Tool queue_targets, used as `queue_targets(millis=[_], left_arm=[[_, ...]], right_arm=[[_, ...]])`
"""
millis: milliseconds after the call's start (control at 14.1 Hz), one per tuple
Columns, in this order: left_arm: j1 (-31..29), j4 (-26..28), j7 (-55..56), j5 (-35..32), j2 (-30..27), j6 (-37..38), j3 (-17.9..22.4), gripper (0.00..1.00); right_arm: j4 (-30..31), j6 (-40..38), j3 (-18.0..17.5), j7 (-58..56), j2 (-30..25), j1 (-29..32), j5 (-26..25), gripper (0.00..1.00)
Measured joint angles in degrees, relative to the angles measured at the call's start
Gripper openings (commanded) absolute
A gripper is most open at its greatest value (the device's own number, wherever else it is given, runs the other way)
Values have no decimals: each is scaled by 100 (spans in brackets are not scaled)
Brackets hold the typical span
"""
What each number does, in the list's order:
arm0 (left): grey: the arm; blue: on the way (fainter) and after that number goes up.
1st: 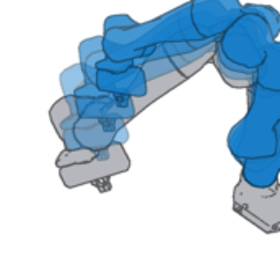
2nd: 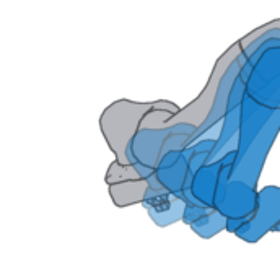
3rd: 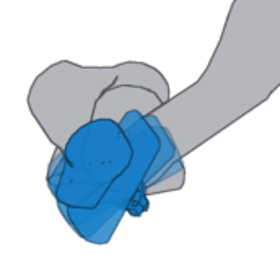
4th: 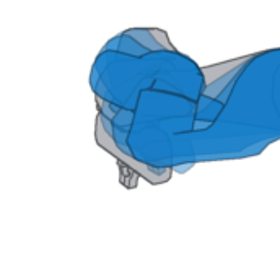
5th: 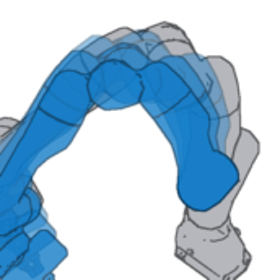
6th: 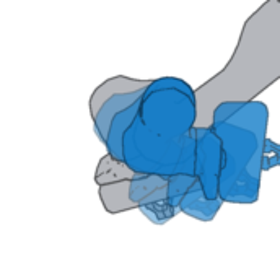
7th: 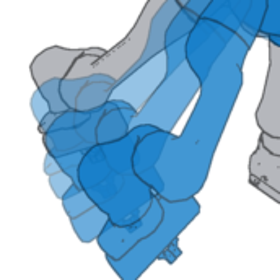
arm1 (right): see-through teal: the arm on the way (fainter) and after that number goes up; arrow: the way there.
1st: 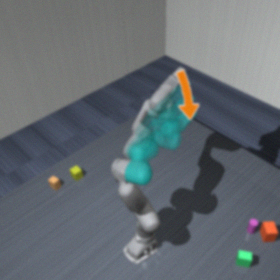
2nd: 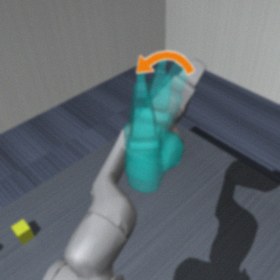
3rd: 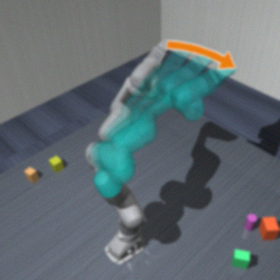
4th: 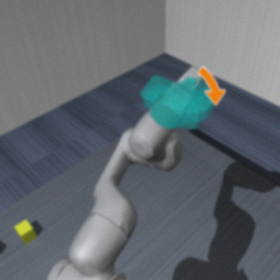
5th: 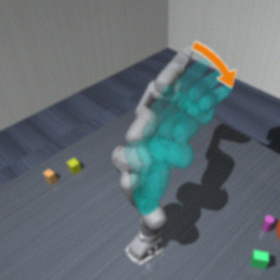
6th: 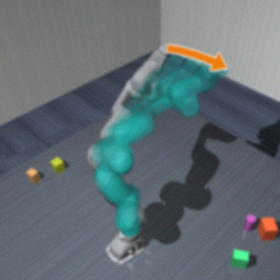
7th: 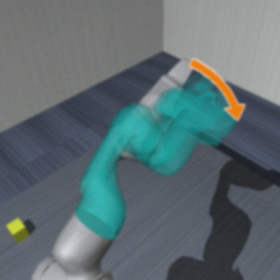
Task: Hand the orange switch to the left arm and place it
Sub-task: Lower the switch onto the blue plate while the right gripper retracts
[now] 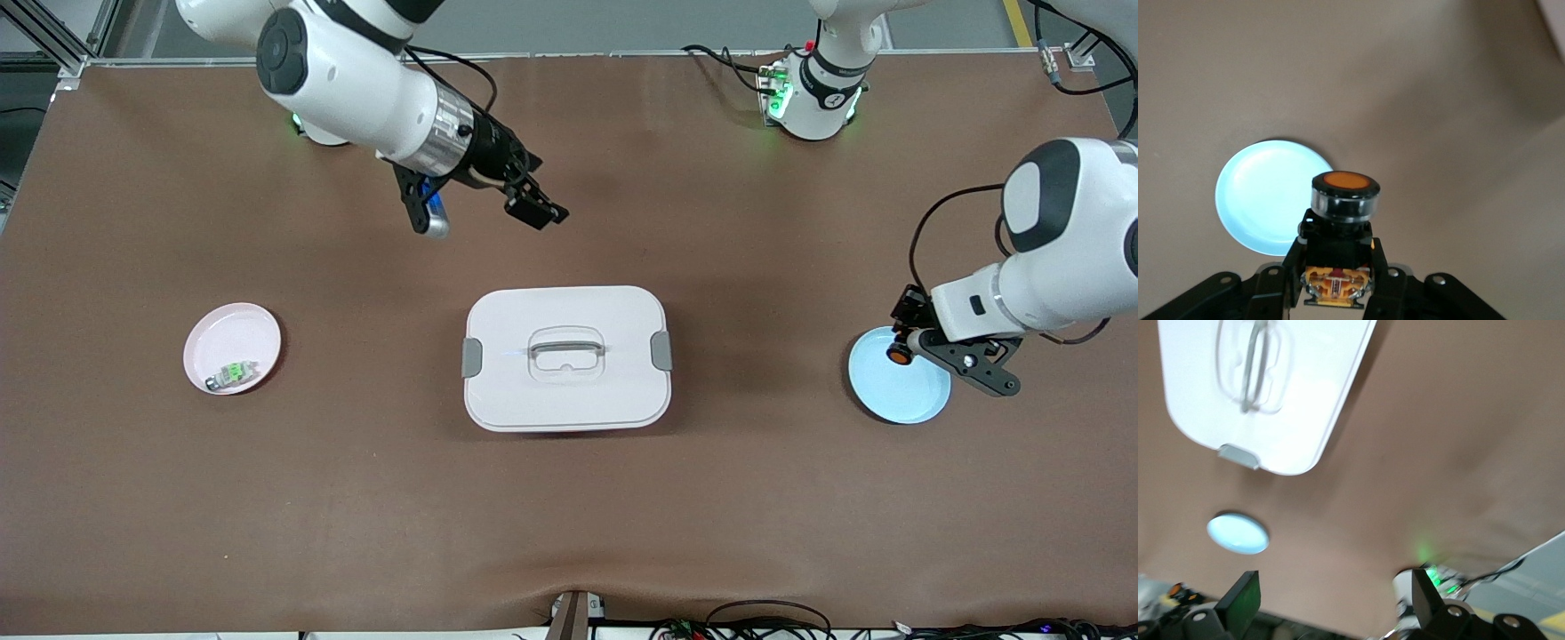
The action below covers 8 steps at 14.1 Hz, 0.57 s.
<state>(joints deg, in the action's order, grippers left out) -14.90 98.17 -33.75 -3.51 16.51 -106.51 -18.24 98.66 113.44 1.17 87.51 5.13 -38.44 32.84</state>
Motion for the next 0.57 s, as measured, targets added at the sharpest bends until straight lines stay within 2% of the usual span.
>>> queue_targets(millis=[283,566], left_arm=[[-443,16,-1743,-355,553,-492,6,0],[-610,18,-3077,-833,1082,-970,5,0]], right_arm=[[131,-727,34,-763,-400,21,-1078,100],[157,-1325,87,-1990,-643,447,-1315,100]])
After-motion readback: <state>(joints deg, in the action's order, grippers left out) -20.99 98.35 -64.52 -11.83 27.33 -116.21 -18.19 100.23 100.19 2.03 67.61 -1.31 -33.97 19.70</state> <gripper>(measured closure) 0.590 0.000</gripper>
